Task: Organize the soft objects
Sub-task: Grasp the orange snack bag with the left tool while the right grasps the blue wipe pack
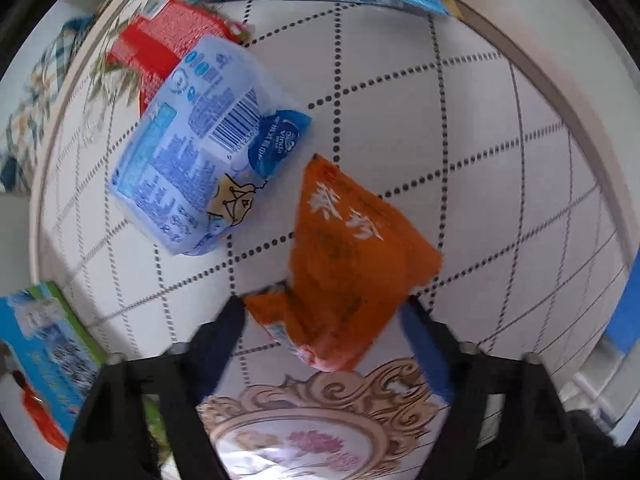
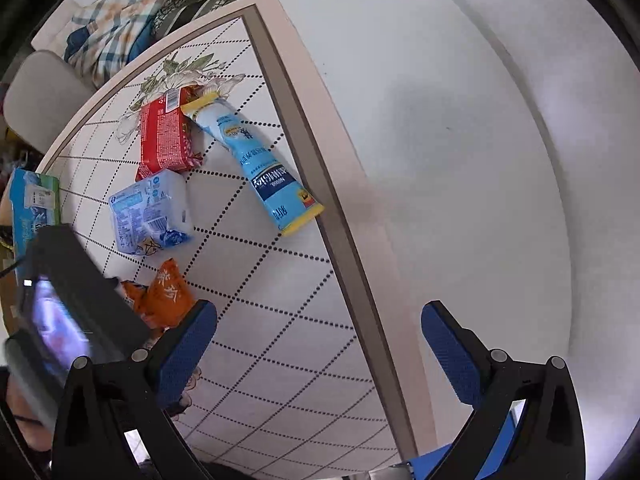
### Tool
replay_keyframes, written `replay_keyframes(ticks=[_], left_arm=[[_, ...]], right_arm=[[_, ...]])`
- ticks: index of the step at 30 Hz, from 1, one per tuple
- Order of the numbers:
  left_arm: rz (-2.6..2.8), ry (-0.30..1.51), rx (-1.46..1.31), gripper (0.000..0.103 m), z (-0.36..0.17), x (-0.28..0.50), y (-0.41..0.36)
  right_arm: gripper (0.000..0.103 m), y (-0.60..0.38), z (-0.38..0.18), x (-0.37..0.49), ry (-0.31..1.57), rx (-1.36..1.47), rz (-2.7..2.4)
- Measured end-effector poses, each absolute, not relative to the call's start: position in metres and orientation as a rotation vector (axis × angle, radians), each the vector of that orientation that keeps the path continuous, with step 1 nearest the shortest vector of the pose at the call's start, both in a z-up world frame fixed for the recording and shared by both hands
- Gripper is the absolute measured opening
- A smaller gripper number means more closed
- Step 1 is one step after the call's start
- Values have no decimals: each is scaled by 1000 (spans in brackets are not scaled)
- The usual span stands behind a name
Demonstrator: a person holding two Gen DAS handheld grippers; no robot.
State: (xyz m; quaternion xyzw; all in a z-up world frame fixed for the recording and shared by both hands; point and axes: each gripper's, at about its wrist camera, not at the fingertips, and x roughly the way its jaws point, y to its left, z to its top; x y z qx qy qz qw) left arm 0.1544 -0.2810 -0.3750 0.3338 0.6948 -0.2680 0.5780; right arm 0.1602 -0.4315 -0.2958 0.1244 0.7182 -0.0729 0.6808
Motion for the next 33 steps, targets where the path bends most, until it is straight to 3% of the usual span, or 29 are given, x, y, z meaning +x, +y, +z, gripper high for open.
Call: replay_keyframes(ticks=[5,12,16,22,24,26,31,33], left_arm=[[-467,1686,500,59,-363,171,-242],[-179,1796,-115,61,-363,179,-141],[-168,1785,-180,63,-363,178,-134],[-167,1791,-175,68,-370,181,-131],[-173,1791,-165,70,-371,180,-133],[-181,1793,-154,70,-374,176,-133],[-176,1781,-96,69,-382,170,-138],[-178,1772,-70,69,-379,171,-143]], right_arm=[[103,-401,-298,188,1595,234,-28],[103,-297,-308,240,1535,-219,282],[103,-235,-341,256,1524,-542,451],[102,-196,-393,258,1580,-788,560],[101,-198,-396,262,1593,-747,523],[73,-207,-394,268,1673,-613,498],[71,-256,-398,272,1916,-145,345],[75,-269,-398,270,1961,-25,334]])
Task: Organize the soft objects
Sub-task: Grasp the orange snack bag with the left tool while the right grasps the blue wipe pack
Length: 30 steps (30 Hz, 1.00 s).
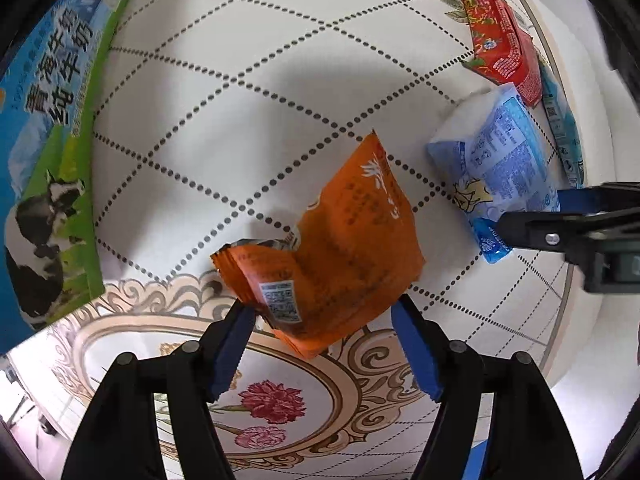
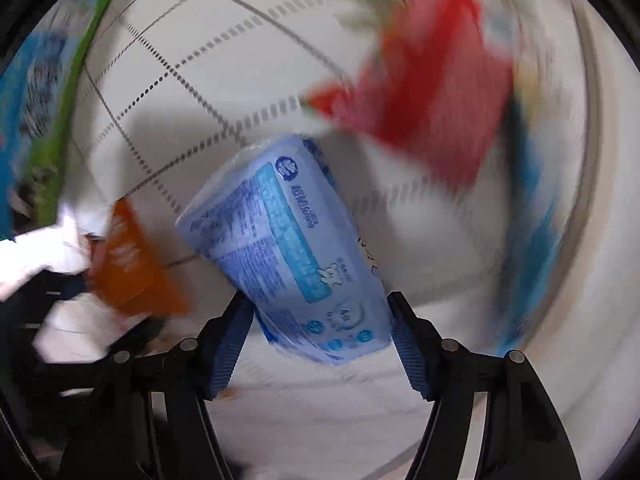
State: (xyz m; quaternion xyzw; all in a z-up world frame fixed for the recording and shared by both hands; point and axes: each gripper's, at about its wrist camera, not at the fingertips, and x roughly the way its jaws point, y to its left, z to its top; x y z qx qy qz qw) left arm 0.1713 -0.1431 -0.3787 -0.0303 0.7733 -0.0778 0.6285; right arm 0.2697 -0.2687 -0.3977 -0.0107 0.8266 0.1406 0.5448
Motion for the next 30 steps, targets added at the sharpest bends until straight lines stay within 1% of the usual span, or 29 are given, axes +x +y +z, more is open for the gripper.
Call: replay_keyframes(ticks=[1,2,4,5,6,7,8,11,12,13,14,15,16,17,20,24,27,30], left_arm=[[-184,1768,-59,69,-377,172,-146],[-191,1762,-52,69,-369,183,-139],[-212,1746,-31,69,-367,179,-141],[-225,1747,-23,67,-366,180,-145],[-232,1747,-29,56,-366,181,-147],[-236,1751,-43,49,-368,182,-148],[-237,1763,-59,40,-369,184,-148],[-223,1757,-97,36,-365,184,-145],[-215,1751,-91,35,-363,183,-144],[-213,1745,-85,34,-361,183,-143],[-214,1740,-85,33,-359,181,-143],[-216,1736,-86,32,-356,180,-143],[-219,1735,-89,31,-354,179,-144],[-225,1731,-101,30,-350,177,-144],[-239,1698,-125,28,-334,174,-146],[-280,1654,-101,27,-315,170,-149],[-338,1646,-76,30,-310,171,-150],[-403,1696,-3,31,-308,166,-150]], right_arm=[[82,-271,-391,271,1919,-39,324],[86,-272,-384,272,1869,-81,303],[89,-268,-368,274,1758,-186,277],[90,-263,-363,274,1732,-205,295],[90,-257,-361,274,1715,-216,326],[90,-250,-362,273,1719,-220,356],[90,-244,-365,269,1729,-223,364],[89,-237,-382,271,1758,-233,326],[86,-238,-387,271,1769,-216,301],[78,-240,-391,272,1787,-188,257],[69,-240,-388,274,1763,-176,242],[65,-241,-386,276,1763,-159,233],[56,-244,-384,277,1770,-124,232],[49,-250,-382,277,1777,-76,226],[43,-268,-372,277,1770,-4,187],[43,-292,-354,268,1744,100,157],[42,-300,-343,258,1729,134,143],[42,-314,-350,229,1742,169,136]])
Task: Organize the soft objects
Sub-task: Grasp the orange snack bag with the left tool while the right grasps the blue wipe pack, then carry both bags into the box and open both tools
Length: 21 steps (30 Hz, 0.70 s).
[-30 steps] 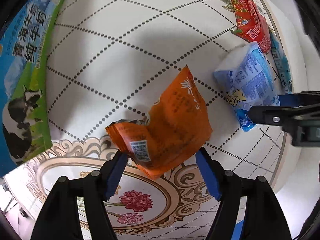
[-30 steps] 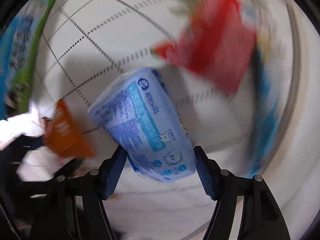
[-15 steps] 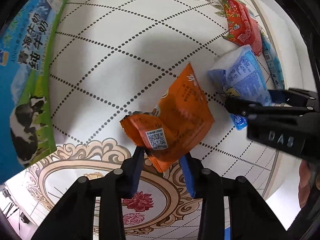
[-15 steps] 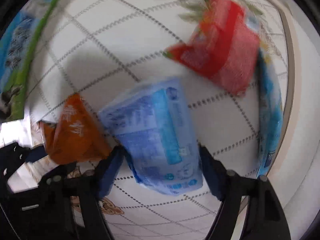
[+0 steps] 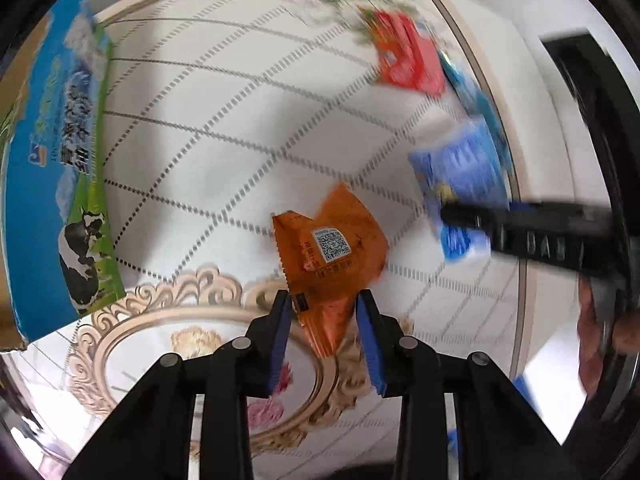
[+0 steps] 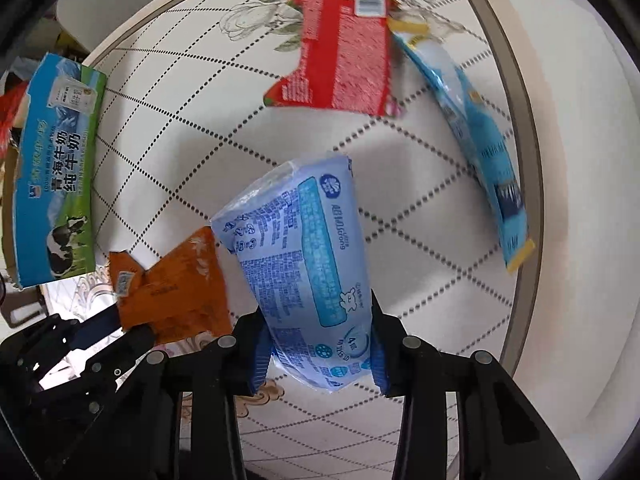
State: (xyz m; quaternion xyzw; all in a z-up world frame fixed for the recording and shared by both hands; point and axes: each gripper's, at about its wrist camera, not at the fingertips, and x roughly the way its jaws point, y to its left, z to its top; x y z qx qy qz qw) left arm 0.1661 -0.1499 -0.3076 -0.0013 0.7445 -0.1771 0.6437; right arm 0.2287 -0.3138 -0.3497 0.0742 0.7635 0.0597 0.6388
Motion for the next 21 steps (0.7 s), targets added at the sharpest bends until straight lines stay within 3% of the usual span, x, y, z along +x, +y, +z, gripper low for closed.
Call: replay_keyframes(ticks=[1,3,8,10,16,17,18,21], left_arm=[[-425,1703,2,31,-305,163,-149],[-450,1721,25,45,-300,155,-148],[-450,1690,104,67,-290,156,-155],[-447,1686,147,68,-300,165,-165],[-445,1766,299,69,-361,183,-194],[-456,1744,312,65,-363,183,-196],[-474,1736,290,40,-363,184,-196],[-461,1751,235,35,-359,185,-189]], right_arm=[[43,-317,-351,226,1745,183,129],[43,-321,-353,221,1754,199,126],[43,-339,-359,200,1749,227,118],[43,-337,-363,190,1744,231,108],[43,-336,-368,199,1752,228,82],[43,-336,-368,197,1754,226,78],[43,-337,-368,195,1757,226,72],[43,-338,-366,190,1747,241,55]])
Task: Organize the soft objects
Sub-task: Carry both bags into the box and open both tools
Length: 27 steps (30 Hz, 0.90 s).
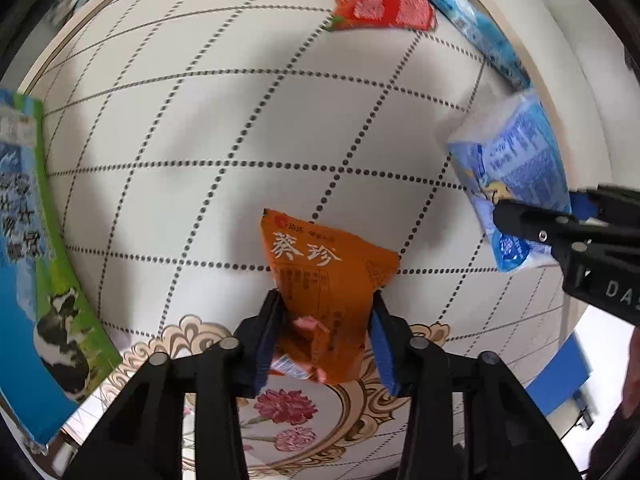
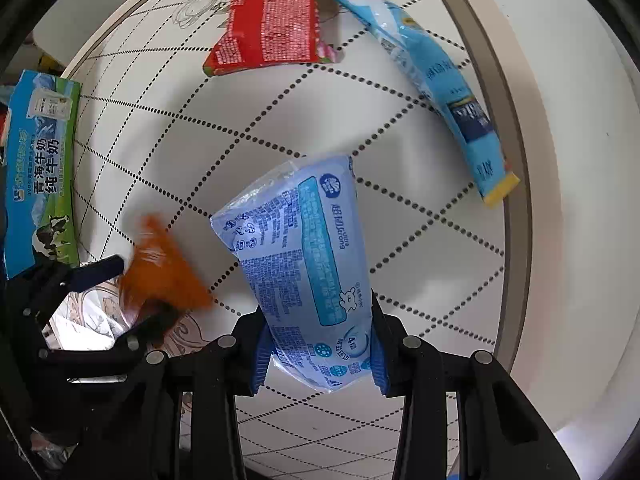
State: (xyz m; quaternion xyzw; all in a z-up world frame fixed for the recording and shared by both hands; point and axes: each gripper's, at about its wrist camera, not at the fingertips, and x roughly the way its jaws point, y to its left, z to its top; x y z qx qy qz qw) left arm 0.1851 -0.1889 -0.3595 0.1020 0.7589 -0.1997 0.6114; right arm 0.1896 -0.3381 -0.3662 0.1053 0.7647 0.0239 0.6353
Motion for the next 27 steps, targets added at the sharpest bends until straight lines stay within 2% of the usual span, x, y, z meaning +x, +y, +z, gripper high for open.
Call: replay_keyframes(ticks=[4,8,13,19,23,27], left_arm=[[-419,1706,134,34,-338,183,-167],[-397,1623,18,34,-294,180,-137],[-388,1488,-92,34,-218,175,-87],[-318,1334,-95,34,-143,186,-3],[-219,1335,-102,34,-141,199,68],[-117,1391,-150,34,-168,215,141]], right_arm=[[43,-340,-357,184,1727,266,46],[42,-334,-336,179,1691,310,49],[42,-304,-272,173,1584,369,104],[42,-208,-191,169,1457,388,222],[42,-116,-175,175,1436,383,320],[42,-35,-189,189,1474,367,385]])
